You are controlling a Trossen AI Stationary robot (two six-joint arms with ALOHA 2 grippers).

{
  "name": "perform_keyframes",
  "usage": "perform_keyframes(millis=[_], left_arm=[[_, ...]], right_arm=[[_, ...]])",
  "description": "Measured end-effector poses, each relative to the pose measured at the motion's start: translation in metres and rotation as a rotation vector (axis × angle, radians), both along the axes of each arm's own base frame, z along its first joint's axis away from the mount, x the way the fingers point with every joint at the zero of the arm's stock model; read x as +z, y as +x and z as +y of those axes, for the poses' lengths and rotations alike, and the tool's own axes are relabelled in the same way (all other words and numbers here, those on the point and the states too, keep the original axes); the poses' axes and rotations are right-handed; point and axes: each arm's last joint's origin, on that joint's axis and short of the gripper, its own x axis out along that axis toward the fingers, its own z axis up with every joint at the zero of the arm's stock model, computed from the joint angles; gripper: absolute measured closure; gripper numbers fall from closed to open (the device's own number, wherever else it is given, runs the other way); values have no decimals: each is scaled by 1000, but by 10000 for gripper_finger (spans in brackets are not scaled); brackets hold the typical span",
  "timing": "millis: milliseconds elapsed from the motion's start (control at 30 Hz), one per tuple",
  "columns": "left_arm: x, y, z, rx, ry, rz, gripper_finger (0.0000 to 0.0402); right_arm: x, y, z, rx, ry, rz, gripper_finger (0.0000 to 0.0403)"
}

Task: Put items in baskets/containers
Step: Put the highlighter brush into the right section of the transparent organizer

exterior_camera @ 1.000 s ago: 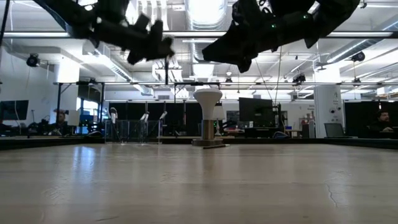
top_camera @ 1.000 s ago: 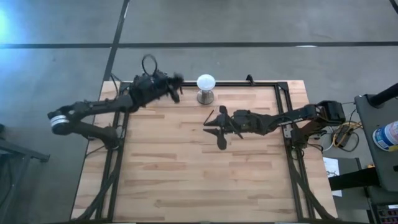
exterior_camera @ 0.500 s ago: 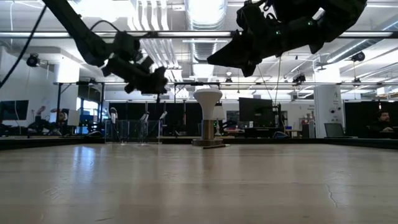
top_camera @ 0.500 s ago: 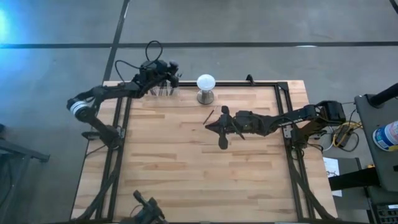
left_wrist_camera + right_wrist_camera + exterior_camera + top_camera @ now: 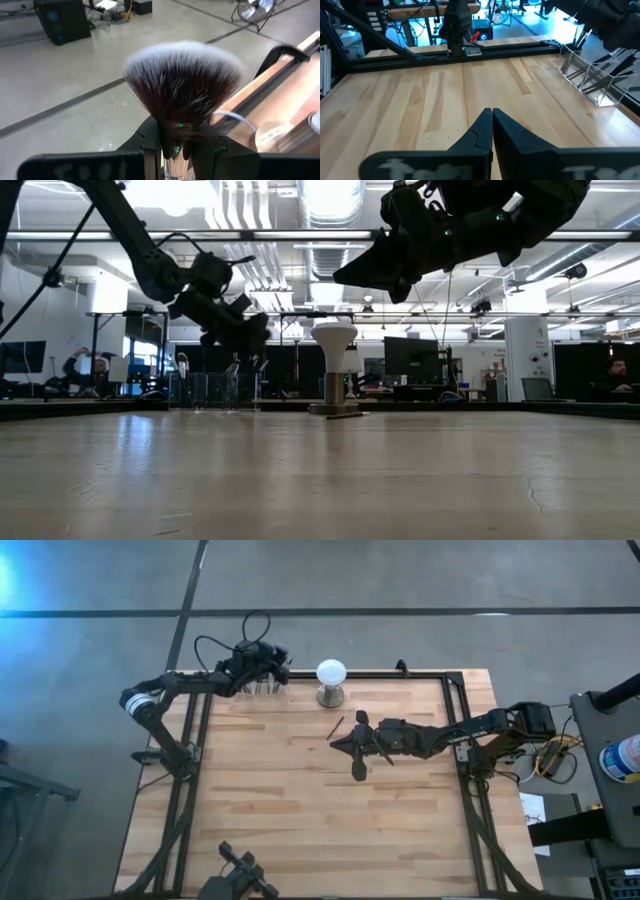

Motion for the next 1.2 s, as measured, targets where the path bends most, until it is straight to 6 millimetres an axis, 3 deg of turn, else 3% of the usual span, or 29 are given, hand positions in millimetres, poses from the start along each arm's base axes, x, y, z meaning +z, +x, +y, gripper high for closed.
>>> perform_keyframes(millis=[300, 600, 933, 1200], left_arm=[[-3, -1, -2, -1, -34, 30, 339], [-6, -2, -3, -4, -74, 59, 258], [13, -5, -6, -3, -51, 40, 252], [25, -14, -20, -11, -77, 62, 259]], right_arm=[[0, 0, 0, 1, -2, 0, 394], [0, 0, 0, 0, -1, 1, 394], [0, 0, 0, -1, 4, 2, 394], [-3, -1, 0, -1, 5, 24, 394]])
